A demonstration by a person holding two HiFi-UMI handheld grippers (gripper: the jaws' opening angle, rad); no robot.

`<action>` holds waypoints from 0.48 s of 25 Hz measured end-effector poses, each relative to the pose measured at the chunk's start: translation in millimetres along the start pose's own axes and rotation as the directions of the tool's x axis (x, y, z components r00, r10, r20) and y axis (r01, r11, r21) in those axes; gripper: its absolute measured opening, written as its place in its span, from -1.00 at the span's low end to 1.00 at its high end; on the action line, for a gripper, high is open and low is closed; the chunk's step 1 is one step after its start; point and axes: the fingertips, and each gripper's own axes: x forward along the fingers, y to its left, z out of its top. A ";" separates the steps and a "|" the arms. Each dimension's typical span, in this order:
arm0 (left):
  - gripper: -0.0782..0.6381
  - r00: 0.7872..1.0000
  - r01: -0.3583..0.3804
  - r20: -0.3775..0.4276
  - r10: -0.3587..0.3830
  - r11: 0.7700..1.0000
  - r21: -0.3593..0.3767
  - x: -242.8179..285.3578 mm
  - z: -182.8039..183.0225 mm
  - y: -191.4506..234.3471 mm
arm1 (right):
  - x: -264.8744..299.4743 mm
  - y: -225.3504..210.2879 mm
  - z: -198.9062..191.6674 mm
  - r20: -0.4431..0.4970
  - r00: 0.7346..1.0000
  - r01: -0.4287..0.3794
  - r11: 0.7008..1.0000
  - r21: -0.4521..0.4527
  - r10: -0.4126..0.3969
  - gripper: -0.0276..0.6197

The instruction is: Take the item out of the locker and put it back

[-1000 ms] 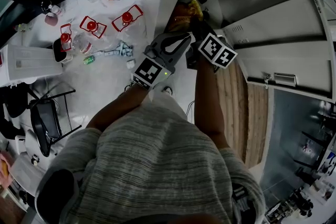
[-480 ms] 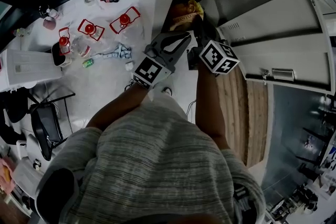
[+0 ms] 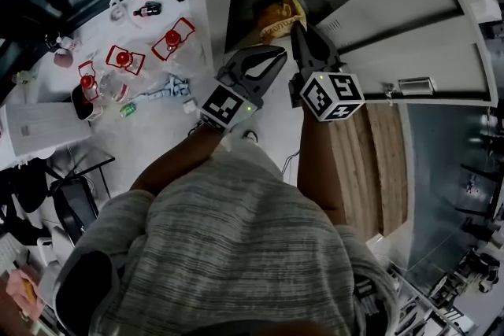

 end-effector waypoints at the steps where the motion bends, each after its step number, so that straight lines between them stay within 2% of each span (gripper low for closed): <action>1: -0.73 1.000 0.013 0.003 -0.013 1.000 0.001 1.0 1.6 -3.1 | -6.4 0.2 6.2 0.012 1.000 0.012 1.000 -0.012 -0.012 -0.82; 7: -0.73 0.993 0.113 0.028 -0.114 0.993 0.017 12.4 14.1 -24.7 | -53.7 -3.3 45.1 0.092 0.991 0.109 0.991 -0.080 -0.102 -0.82; 12: -0.73 0.981 0.189 0.043 -0.189 0.982 0.000 25.4 17.7 -43.1 | -94.2 -10.8 66.6 0.141 0.973 0.201 0.972 -0.120 -0.184 -0.82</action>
